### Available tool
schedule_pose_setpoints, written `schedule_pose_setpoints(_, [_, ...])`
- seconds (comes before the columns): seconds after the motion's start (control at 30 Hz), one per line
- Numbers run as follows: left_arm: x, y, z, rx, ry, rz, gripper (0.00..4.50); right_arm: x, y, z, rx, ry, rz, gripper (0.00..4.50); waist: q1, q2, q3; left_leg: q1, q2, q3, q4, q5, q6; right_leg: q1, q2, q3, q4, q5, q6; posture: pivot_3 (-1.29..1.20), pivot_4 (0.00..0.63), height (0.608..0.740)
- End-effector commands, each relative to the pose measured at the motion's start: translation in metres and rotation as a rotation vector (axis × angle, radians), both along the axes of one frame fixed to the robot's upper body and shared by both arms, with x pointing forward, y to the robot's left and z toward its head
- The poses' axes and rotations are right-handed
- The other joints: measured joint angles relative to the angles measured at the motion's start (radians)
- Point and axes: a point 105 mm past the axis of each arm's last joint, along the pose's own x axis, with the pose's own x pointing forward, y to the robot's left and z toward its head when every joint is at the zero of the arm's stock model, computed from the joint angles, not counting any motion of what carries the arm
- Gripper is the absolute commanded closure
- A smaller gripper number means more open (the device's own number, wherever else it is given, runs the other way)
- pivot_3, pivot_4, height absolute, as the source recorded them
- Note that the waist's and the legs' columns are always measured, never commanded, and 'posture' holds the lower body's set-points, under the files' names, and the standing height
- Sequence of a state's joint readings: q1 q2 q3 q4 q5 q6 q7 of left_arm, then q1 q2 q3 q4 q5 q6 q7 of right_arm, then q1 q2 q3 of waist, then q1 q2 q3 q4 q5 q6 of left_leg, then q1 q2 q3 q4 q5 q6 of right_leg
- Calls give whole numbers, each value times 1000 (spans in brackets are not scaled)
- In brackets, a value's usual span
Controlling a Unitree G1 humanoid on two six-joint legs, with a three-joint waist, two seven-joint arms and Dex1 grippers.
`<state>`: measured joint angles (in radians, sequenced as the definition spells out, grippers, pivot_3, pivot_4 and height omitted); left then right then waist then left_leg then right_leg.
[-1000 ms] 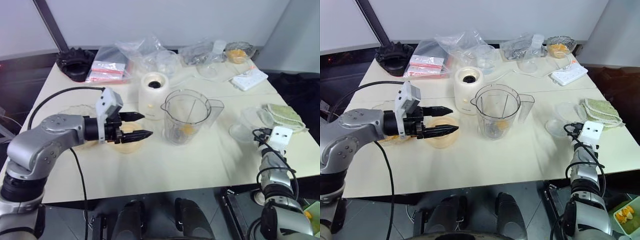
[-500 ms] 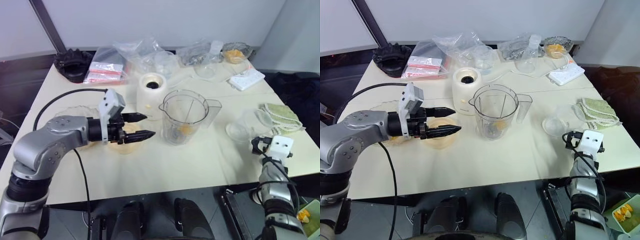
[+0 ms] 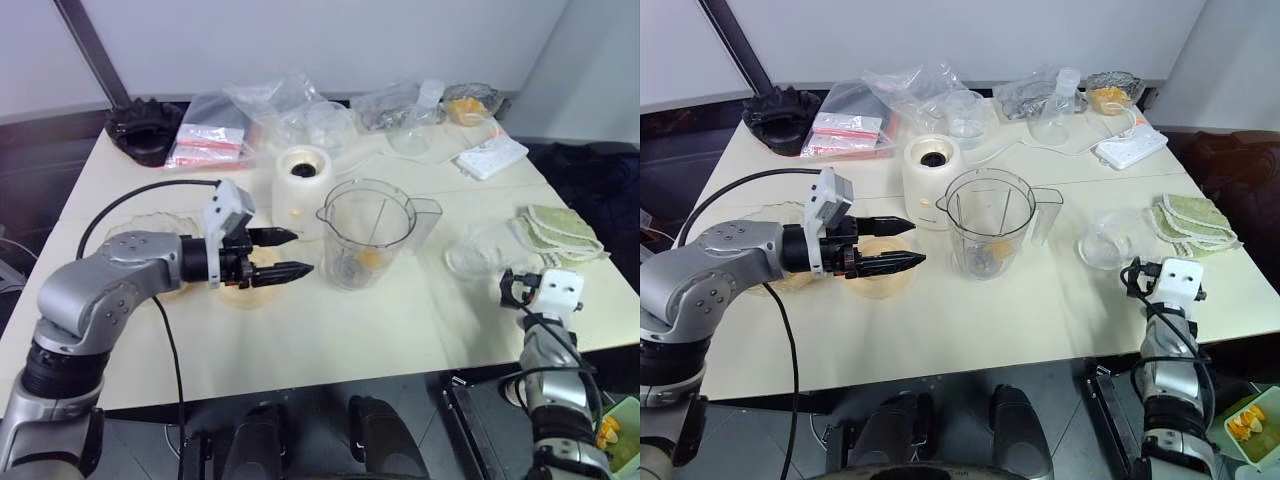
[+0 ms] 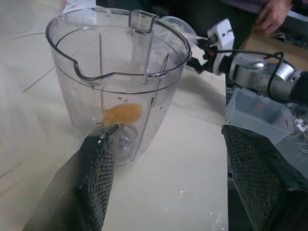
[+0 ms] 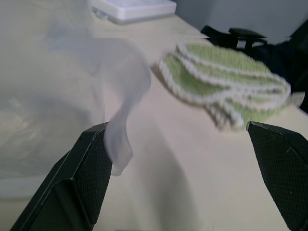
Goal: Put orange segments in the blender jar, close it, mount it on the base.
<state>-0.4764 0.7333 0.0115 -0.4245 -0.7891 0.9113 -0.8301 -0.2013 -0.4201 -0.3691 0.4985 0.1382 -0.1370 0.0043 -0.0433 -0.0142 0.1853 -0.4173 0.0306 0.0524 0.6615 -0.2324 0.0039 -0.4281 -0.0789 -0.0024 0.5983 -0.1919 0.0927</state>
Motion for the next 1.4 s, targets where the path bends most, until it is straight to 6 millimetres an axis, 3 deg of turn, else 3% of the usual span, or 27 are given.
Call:
schedule_pose_setpoints(0.03, [-1, -1, 5, -3, -36, -1, 986, 5, -8, 16, -11, -39, -11, 90, 0, 0, 0, 0, 0, 0, 0, 0, 0, 0, 0, 0, 0, 0, 0, 0, 150, 740])
schedule_pose_setpoints(0.37, [-1, -2, 3, -5, -36, 9, 986, 20, -8, 30, 24, -43, 36, 90, 0, 0, 0, 0, 0, 0, 0, 0, 0, 0, 0, 0, 0, 0, 0, 0, 150, 740])
schedule_pose_setpoints(0.7, [-2, -2, 0, -6, -27, 11, 986, 8, -2, 24, 38, -16, 69, 90, 1, 0, 0, -1, 0, 0, 0, 0, 0, 0, 0, 0, -1, 0, 0, 0, 150, 740])
schedule_pose_setpoints(1.4, [0, -1, -2, -2, -20, 3, 986, -3, 3, 33, -3, -22, 99, 31, 1, 0, 0, -3, 0, 0, 0, 0, 0, -2, -1, 0, -2, 0, 0, 0, 150, 740])
